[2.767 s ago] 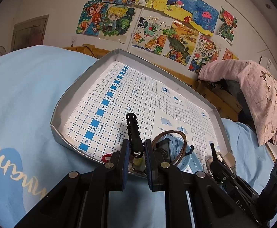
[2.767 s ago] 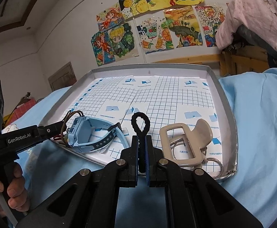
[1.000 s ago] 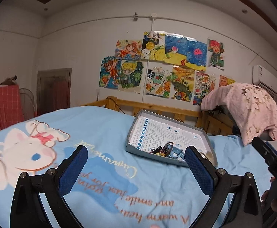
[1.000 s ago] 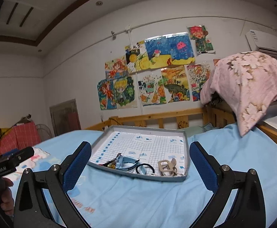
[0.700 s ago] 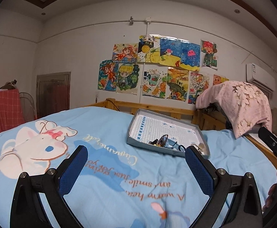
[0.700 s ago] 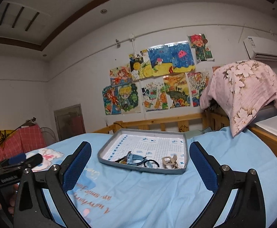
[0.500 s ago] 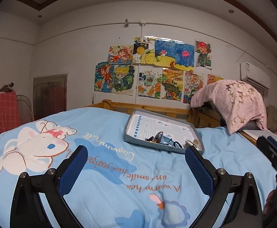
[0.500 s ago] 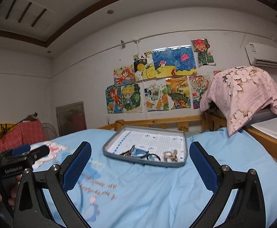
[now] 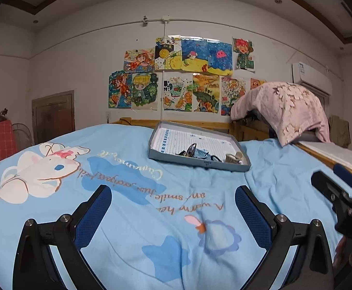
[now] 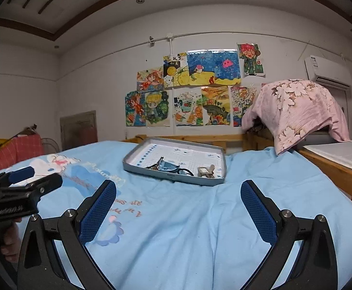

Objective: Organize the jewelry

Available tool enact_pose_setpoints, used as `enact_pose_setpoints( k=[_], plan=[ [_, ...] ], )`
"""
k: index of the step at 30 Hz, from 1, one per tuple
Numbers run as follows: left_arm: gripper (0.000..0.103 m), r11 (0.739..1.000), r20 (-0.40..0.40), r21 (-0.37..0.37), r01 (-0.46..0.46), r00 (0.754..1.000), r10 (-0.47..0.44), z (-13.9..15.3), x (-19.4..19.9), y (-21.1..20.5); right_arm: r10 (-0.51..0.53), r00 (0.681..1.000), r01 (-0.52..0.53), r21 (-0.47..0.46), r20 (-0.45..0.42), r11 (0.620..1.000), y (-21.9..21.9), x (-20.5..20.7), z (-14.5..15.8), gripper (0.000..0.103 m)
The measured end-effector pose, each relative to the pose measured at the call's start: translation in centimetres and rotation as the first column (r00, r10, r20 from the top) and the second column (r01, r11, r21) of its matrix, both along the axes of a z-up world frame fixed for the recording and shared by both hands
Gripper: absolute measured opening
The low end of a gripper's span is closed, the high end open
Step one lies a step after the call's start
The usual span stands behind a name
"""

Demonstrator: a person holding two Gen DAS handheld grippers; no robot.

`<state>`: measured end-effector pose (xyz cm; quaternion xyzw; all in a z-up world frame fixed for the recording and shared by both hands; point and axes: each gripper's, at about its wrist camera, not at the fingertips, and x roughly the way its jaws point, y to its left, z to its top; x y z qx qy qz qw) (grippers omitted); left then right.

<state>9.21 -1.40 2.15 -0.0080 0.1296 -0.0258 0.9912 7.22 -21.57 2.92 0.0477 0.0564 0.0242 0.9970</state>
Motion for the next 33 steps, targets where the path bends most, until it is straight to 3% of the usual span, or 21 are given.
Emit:
enact_pose_setpoints(
  k=[12, 33],
  plan=[
    [0.103, 0.999, -0.021, -0.035, -0.012, 1.0, 0.012, -0.6, 0.3, 1.0, -0.014, 0.998, 0.014, 0.002, -0.055, 1.0, -0.1, 1.0, -0.4, 0.101],
    [0.103, 0.999, -0.018, -0.038, -0.018, 1.0, 0.017, -0.5, 0.3, 1.1, -0.024, 0.998, 0.026, 0.034, -0.065, 0.999, -0.4, 1.0, -0.8, 0.101]
  ],
)
